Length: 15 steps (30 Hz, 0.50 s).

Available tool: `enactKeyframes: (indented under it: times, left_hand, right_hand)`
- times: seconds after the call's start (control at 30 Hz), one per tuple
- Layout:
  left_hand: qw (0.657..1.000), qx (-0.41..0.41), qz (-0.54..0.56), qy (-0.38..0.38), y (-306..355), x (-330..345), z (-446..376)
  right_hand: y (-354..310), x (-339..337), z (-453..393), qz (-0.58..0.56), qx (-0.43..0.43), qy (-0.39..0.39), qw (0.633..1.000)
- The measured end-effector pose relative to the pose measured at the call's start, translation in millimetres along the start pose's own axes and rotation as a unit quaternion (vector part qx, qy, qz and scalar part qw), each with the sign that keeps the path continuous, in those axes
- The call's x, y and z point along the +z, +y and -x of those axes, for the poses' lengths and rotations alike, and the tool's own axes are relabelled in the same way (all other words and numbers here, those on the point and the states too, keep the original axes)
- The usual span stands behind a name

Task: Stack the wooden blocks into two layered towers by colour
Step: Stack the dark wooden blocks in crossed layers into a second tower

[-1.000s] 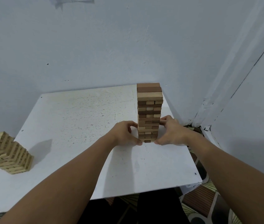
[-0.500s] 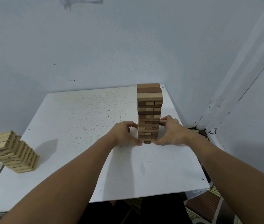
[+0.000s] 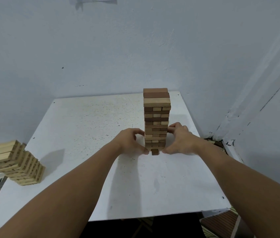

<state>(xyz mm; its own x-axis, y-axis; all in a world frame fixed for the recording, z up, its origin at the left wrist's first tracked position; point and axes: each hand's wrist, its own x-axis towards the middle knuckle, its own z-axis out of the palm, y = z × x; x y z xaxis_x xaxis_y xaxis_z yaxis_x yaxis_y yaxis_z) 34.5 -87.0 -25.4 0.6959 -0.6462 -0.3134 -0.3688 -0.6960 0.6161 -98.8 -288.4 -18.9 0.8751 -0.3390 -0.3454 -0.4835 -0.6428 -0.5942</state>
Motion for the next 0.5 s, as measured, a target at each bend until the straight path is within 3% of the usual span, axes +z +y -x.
enactKeyframes:
  times: [0.5]
  left_hand:
    - [1.000, 0.002, 0.006, -0.030, -4.6, -8.1, -3.9]
  right_hand:
    - [-6.2, 1.9, -10.4, 0.006, -0.012, -0.008, 1.000]
